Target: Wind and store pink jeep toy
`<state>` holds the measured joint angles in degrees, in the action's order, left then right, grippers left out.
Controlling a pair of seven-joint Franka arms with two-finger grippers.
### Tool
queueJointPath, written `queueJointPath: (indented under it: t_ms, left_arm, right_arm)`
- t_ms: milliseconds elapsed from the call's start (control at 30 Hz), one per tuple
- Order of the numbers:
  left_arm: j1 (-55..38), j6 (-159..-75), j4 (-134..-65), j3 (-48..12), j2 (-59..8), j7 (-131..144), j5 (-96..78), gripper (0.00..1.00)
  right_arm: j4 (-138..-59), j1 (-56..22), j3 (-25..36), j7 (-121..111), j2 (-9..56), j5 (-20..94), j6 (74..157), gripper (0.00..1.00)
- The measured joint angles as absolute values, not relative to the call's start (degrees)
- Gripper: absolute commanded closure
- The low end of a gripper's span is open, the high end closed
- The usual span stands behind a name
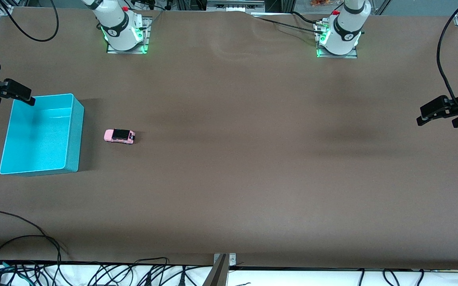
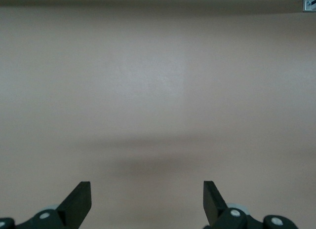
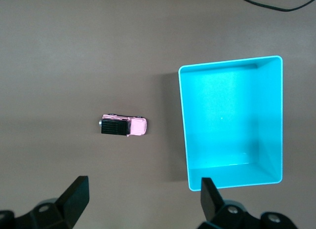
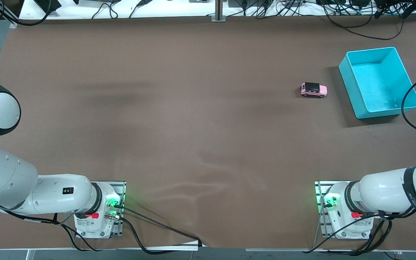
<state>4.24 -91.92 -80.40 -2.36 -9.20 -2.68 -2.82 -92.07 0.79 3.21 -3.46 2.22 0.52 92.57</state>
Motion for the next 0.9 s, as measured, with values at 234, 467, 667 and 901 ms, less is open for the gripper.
queueJointPath:
  t_ms: [234,467,667,901]
  left_arm:
    - [4.2,-91.9,-80.4,-2.4,-9.2,-2.7,-2.8,0.0]
    - [4.2,-91.9,-80.4,-2.4,-9.2,-2.7,-2.8,0.0]
    - [4.2,-91.9,-80.4,-2.4,-9.2,-2.7,-2.8,0.0]
    - [4.2,-91.9,-80.4,-2.4,-9.2,-2.7,-2.8,0.0]
  right_arm:
    - [-91.5,-2.4,2.7,0.4,2.2,0.7,93.1,0.0]
    - [-91.2,-5.1,2.5,6.8,2.6,0.5,93.1,0.0]
    - [-91.2,-4.7,3.1,6.3,3.9,0.4,93.1,0.0]
    - [-91.2,-3.7,3.7,5.7,5.3,0.4,93.1,0.0]
